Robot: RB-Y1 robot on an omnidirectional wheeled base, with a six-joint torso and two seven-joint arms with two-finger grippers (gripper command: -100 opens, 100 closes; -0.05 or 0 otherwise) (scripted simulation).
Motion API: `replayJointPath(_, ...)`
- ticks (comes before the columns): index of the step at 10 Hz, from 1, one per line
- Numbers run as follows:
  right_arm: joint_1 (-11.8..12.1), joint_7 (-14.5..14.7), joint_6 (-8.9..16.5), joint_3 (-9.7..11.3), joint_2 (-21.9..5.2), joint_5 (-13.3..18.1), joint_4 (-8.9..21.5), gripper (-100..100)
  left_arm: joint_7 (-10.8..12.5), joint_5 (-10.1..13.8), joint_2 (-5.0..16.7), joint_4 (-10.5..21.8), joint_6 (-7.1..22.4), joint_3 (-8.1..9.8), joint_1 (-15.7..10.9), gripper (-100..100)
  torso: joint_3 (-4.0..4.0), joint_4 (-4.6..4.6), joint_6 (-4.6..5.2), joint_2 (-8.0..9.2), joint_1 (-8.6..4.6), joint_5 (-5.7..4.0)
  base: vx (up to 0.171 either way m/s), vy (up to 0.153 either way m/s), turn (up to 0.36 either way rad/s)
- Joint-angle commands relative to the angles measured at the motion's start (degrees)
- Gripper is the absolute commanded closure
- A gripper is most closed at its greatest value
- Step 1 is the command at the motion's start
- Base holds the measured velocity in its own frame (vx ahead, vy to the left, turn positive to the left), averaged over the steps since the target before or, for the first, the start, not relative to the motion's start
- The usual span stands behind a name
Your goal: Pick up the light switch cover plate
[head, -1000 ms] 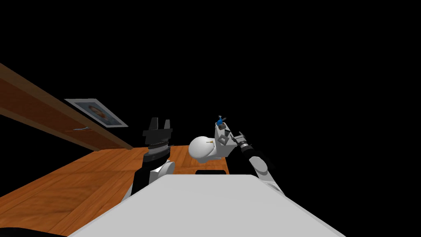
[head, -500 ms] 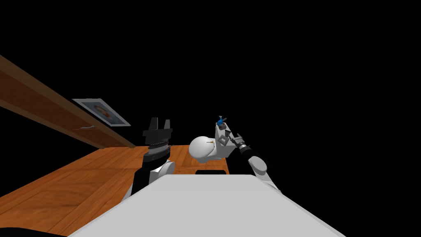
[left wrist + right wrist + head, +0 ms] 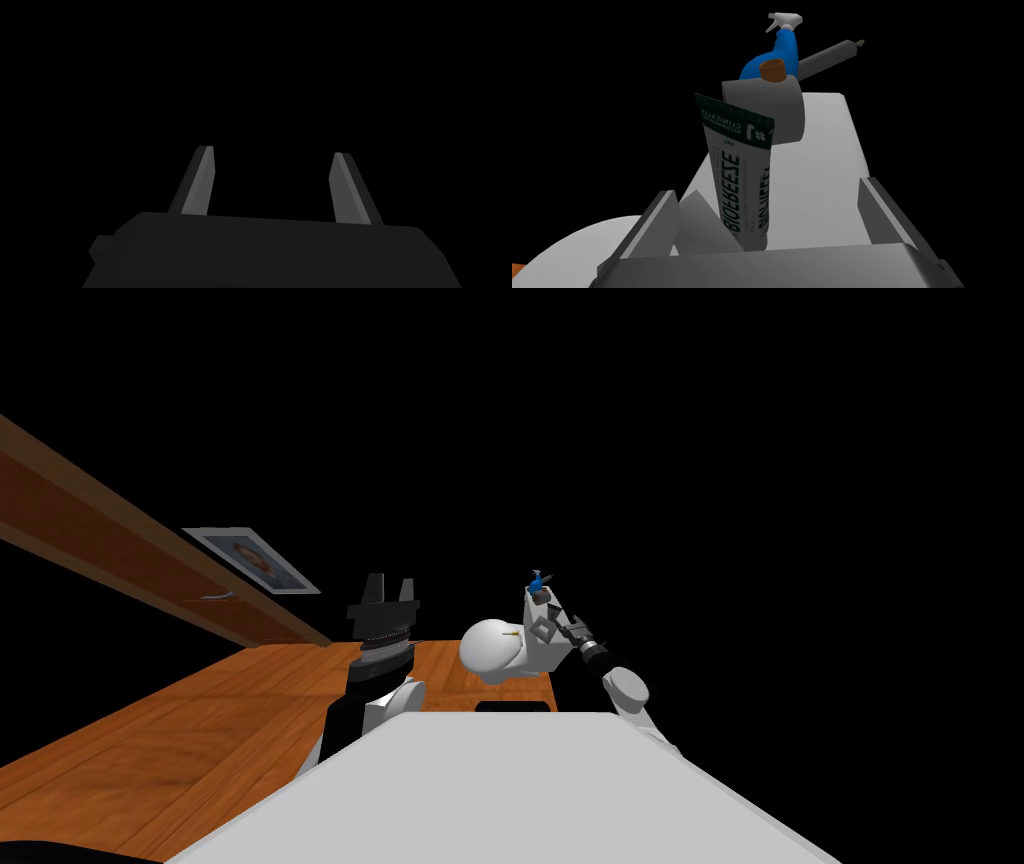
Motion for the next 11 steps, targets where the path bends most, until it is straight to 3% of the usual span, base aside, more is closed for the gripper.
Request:
replayJointPath(1,-0.22,-0.46,0.93,-0.06,0.03,-2.86,0.88,-100,0.00,0.00,0.00,0.00,0.00,0.00,0.00,0,0.00,0.00,0.00,0.00,0.00,0.00,0.004,-0.007,0.023)
replayJointPath(2,-0.75,-0.76,2.47,-0.14,0.14,-4.81,2.97,-100,0.00,0.00,0.00,0.00,0.00,0.00,0.00,0,0.00,0.00,0.00,0.00,0.00,0.00,0.009,-0.010,0.021)
replayJointPath(4,-0.75,-0.76,2.47,-0.14,0.14,-6.65,2.97,-100,0.00,0.00,0.00,0.00,0.00,0.00,0.00,0,-0.01,0.00,0.01,-0.01,-0.01,0.00,0.004,-0.005,0.005)
replayJointPath(7,-1.76,-1.32,5.37,-0.33,0.55,-12.23,7.10,-100,0.00,0.00,0.00,0.00,0.00,0.00,0.00,0,0.00,0.00,0.01,0.00,0.00,0.01,0.005,-0.008,0.006)
replayJointPath(9,-1.76,-1.32,5.37,-0.33,0.55,-13.74,7.10,-100,0.00,0.00,0.00,0.00,0.00,0.00,0.00,0,0.00,0.00,0.01,0.00,-0.01,0.00,0.003,-0.008,0.000)
replayJointPath(10,-2.24,-1.58,6.71,-0.45,0.87,-16.03,9.09,-100,0.00,0.00,0.00,0.00,0.00,0.00,0.00,0,0.01,0.00,0.01,0.01,0.01,0.01,0.003,-0.010,-0.006)
replayJointPath(11,-2.24,-1.58,6.71,-0.45,0.87,-17.03,9.09,-100,0.00,0.00,0.00,0.00,0.00,0.00,0.00,0,0.00,0.00,0.01,0.01,-0.01,0.00,0.003,-0.010,-0.003)
